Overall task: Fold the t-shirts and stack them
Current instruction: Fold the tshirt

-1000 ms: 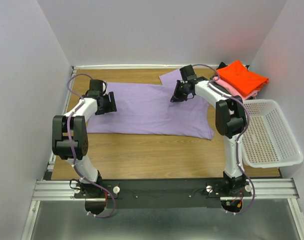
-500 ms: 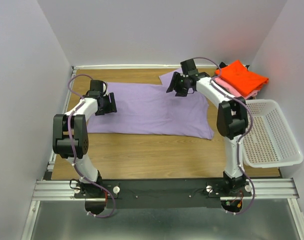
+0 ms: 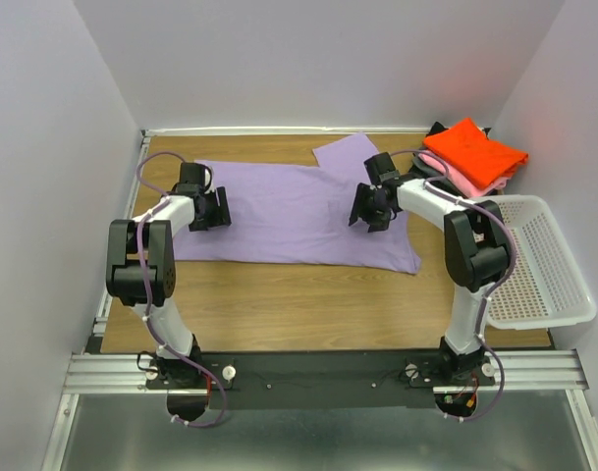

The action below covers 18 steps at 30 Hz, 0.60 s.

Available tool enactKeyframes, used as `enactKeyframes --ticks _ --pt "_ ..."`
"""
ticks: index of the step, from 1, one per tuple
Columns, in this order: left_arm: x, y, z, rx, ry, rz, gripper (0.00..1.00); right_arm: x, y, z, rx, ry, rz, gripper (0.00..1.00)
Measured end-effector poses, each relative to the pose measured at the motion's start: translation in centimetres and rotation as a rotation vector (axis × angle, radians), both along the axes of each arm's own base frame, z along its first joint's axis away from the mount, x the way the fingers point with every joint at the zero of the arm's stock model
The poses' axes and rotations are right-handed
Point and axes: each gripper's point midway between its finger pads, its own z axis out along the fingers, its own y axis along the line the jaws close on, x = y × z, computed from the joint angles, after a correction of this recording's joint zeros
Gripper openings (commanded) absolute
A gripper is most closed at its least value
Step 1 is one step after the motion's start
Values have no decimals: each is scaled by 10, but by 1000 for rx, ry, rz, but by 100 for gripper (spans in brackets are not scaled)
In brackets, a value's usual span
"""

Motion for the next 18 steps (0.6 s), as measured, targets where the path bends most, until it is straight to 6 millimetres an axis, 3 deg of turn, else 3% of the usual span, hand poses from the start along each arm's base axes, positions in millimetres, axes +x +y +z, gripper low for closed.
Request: enactKeyframes --ticks 3,10,18 --pt "1 0 -1 0 -11 0 75 -13 -10 -15 -43 35 -5 66" --pt "-3 2 -1 10 -39 0 75 -20 -16 -16 -50 17 -13 66" --pt "-31 6 -2 29 -10 7 75 -52 -24 -18 -31 28 -20 65"
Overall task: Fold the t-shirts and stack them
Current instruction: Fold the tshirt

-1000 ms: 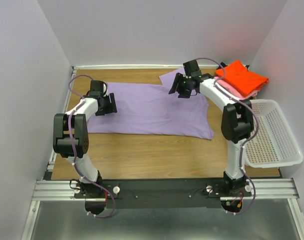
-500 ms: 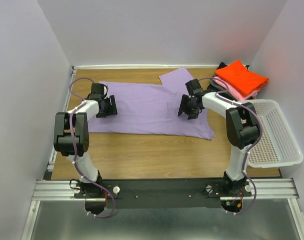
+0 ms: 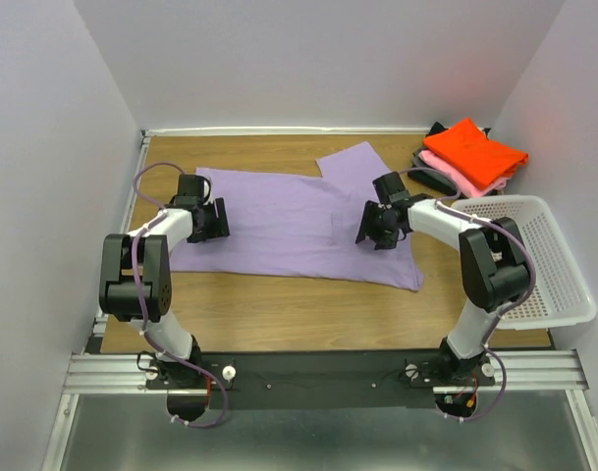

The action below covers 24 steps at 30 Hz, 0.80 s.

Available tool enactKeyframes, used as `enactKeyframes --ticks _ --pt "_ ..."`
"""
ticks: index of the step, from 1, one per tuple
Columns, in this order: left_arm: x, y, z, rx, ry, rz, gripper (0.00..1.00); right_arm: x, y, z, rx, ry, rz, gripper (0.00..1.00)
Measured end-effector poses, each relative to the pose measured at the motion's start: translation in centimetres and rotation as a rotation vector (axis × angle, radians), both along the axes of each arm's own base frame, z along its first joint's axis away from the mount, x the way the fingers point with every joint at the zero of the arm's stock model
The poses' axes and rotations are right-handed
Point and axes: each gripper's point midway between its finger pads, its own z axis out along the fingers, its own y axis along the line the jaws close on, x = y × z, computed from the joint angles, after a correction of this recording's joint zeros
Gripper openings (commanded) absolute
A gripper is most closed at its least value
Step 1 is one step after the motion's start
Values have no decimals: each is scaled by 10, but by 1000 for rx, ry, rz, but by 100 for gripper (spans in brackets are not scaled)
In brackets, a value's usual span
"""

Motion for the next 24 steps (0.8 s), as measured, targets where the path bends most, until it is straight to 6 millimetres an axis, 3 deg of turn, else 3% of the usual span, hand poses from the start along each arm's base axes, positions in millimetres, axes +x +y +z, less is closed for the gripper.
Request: enactKeyframes --ticks 5,10,13,15,18,19,21,24 --pt "-15 0 0 -4 56 6 76 -25 -3 0 30 27 -2 65" --pt "-22 0 12 -3 96 7 76 -37 -6 2 26 55 5 65" --pt "0 0 38 -5 41 9 76 -32 -2 13 34 49 20 66" --pt "28 -1 63 -11 -29 7 76 -19 3 26 49 15 27 66" --pt "62 -3 82 -17 -102 3 76 14 16 50 75 -63 36 66" --pt "77 -4 83 -22 -125 -1 76 22 19 54 80 -80 39 66" --pt "87 -7 77 -33 -126 -9 76 33 23 53 80 -89 42 66" --pt "88 -10 50 -45 -76 -19 76 42 24 32 55 -55 39 66"
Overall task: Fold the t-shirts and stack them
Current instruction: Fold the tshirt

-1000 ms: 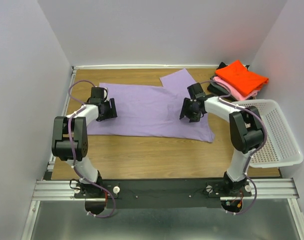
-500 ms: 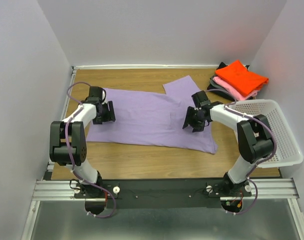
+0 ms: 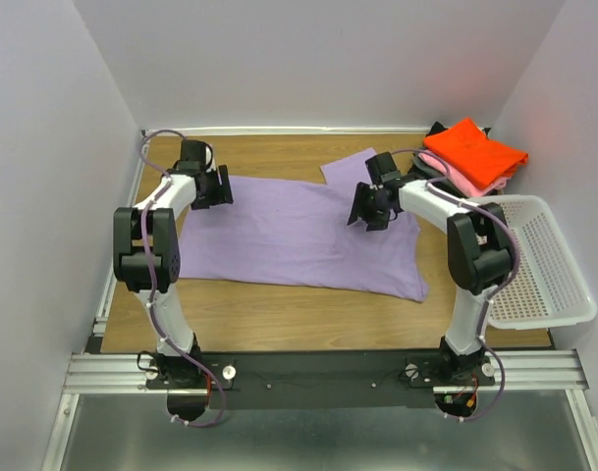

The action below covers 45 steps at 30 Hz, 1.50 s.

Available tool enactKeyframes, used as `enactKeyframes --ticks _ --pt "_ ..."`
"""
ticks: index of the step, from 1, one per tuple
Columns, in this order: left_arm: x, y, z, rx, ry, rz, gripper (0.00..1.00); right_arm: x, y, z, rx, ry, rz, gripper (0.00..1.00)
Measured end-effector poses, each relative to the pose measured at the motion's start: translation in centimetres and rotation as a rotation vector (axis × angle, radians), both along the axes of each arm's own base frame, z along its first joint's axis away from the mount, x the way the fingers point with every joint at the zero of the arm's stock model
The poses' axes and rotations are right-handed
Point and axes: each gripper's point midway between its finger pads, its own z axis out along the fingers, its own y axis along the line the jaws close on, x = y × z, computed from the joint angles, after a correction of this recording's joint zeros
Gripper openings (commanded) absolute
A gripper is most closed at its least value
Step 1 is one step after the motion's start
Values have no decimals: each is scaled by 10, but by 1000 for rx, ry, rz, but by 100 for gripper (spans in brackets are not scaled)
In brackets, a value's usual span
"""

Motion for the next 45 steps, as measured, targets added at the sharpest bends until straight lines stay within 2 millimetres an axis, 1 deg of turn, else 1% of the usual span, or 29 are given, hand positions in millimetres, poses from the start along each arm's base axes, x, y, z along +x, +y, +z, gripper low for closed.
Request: enactKeyframes --ticks 3,4,5,7,9,12,17,23,26,31,36,38,39,41,42,44,45 --pt "-12 0 -32 1 71 -5 76 -2 -3 -27 -35 55 0 66" --pt "-19 0 -42 2 98 -7 76 -1 -4 -29 -38 58 0 66" --pt "-22 1 -47 11 106 -11 76 1 -5 -28 -45 47 1 66" --pt "-23 1 -45 10 95 -9 76 1 -6 -30 -53 46 5 65" --pt "-25 2 -48 11 90 -7 76 0 -7 -30 -56 39 8 65" --pt "-27 2 -48 10 72 -3 76 -5 -9 -31 -53 27 9 65" --pt "-36 8 -48 3 66 17 76 -23 -16 -32 -51 28 8 64" --pt "-60 21 -50 -5 109 60 77 -46 -21 -32 -39 38 11 64" --pt "-68 25 -49 -7 119 74 76 -55 -21 -32 -24 49 11 64" --pt "-86 26 -49 -10 147 80 77 -71 -20 -32 1 72 11 64" --pt "-95 25 -48 -16 176 80 77 -84 -20 -31 12 104 17 65" --pt "-96 26 -45 -16 187 83 77 -87 -21 -30 8 113 17 65" --pt "-91 28 -40 -16 188 86 77 -88 -22 -29 4 120 16 65" --pt "-72 31 -27 -16 158 91 77 -84 -21 -19 0 123 15 65" --pt "-62 31 -22 -15 147 91 77 -76 -19 -10 3 107 15 65" --pt "-32 34 -3 -15 89 93 77 -52 -12 13 18 47 8 65" --pt "-22 35 3 -14 68 94 77 -39 -10 23 28 14 5 65"
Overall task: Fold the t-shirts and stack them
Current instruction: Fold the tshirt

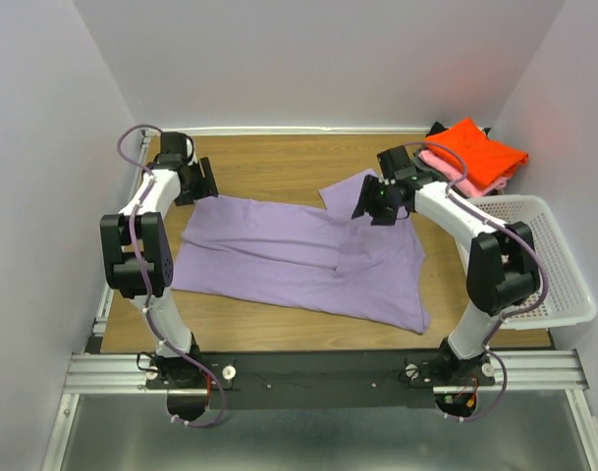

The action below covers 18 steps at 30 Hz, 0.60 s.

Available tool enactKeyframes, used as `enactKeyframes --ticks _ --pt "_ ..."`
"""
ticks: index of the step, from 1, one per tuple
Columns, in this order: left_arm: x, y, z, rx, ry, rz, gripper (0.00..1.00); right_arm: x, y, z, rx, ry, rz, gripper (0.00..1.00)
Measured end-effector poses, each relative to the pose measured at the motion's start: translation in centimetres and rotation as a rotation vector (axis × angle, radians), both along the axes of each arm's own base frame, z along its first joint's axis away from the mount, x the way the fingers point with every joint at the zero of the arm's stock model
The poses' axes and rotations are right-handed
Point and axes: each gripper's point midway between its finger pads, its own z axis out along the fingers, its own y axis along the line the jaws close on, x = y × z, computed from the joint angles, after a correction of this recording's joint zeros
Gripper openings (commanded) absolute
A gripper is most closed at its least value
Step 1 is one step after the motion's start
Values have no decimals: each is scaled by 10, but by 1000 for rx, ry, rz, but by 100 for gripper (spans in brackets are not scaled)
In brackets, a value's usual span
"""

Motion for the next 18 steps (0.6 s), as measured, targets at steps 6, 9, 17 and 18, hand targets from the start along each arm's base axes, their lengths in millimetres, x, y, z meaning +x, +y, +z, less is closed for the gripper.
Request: enactKeyframes --ticks 6,9,17,18 --pt "44 4 21 6 -79 2 77 89 -10 39 0 -150 -71 65" --pt "51 5 11 5 -64 1 77 129 -28 38 -35 -184 -112 65" --pt "52 7 -6 13 -30 8 77 213 -60 22 -118 -270 -143 60" --pt "52 7 -6 14 -30 9 77 220 -63 16 -127 -272 -141 59"
